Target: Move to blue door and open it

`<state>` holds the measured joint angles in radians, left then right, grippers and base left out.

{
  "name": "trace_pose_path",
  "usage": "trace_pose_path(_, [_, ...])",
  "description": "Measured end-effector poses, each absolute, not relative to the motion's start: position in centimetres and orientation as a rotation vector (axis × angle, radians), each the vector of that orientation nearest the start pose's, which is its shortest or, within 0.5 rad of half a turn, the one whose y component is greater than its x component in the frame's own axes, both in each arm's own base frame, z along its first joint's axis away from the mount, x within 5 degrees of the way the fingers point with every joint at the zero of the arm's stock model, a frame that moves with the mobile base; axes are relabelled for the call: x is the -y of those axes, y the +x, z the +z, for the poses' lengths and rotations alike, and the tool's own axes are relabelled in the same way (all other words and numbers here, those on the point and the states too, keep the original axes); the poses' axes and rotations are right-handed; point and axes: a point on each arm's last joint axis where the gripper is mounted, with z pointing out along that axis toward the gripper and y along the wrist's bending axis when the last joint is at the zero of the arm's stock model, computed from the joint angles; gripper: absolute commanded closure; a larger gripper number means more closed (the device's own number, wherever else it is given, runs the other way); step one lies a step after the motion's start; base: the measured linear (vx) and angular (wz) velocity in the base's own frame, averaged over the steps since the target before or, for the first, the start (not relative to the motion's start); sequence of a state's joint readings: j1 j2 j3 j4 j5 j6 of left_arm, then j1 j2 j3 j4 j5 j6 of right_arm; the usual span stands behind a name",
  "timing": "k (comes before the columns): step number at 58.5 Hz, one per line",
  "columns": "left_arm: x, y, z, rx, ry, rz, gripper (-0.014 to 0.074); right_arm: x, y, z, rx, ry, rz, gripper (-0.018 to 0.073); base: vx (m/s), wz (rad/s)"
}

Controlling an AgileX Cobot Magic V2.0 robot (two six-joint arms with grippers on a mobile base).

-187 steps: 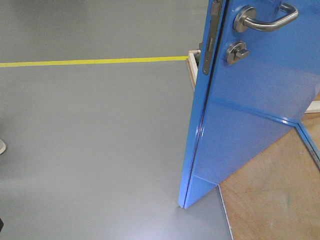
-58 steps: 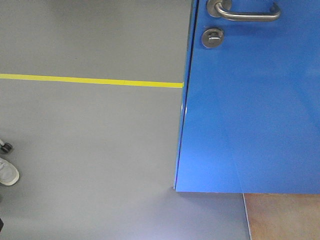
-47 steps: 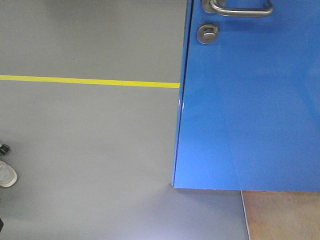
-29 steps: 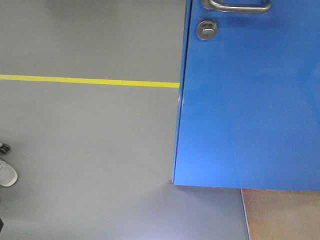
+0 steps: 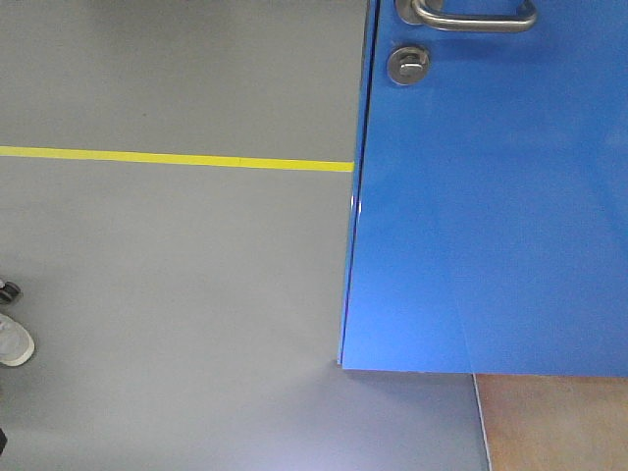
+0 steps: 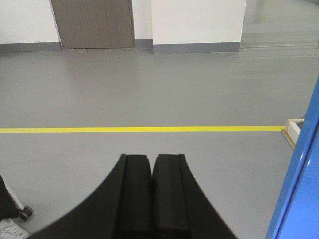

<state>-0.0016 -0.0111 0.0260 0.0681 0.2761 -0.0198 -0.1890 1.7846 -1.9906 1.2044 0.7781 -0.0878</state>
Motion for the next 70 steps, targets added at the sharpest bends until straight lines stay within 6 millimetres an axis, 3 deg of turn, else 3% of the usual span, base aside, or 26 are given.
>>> trace_pose_path(19, [-0.2,5.5,18.0,-1.774,0.029,0.048,0.0524,2.0,40.6,48.2,-1.669,0.441,1.138,0.0547,0.00,0.00])
trace_pose_path(25, [-0.2,5.5,18.0,-1.774,0.029,0.048,0.0524,2.5,40.7,48.0,-1.685,0.435,0.996,0.0547,0.00,0.00])
trace_pose_path(32, [-0.2,5.5,18.0,-1.774,0.029,0.048,0.0524,3.0,39.3,48.3,-1.776,0.347,0.724,0.0547,0.00,0.00])
trace_pose_path(40, [-0.2,5.5,18.0,-1.774,0.029,0.048,0.0524,2.2,35.9,50.8,-1.806,0.166,0.419,0.0547,0.00,0.00])
trace_pose_path(48, [-0.2,5.5,18.0,-1.774,0.029,0.048,0.0524,1.2,30.3,53.9,-1.737,0.035,0.191,0.0547,0.00,0.00])
trace_pose_path(54, [-0.2,5.5,18.0,-1.774,0.029,0.048,0.0524,1.2,26.0,54.2,-1.665,0.021,0.085,0.0547,0.00,0.00])
trace_pose_path(57, [-0.2,5.5,18.0,-1.774,0.029,0.048,0.0524,1.2,23.4,53.7,-1.623,0.021,0.043,0.0547,0.00,0.00])
trace_pose_path(63, [-0.2,5.5,18.0,-1.774,0.029,0.048,0.0524,1.2,19.2,49.9,-1.584,0.028,-0.018,0.0547,0.00,0.00])
trace_pose_path(64, [-0.2,5.5,18.0,-1.774,0.029,0.048,0.0524,1.0,14.7,43.1,-1.584,0.035,-0.053,0.0547,0.00,0.00])
trace_pose_path(70, [-0.2,5.5,18.0,-1.774,0.029,0.048,0.0524,0.8,10.9,38.3,-1.570,0.032,-0.070,0.0547,0.00,0.00])
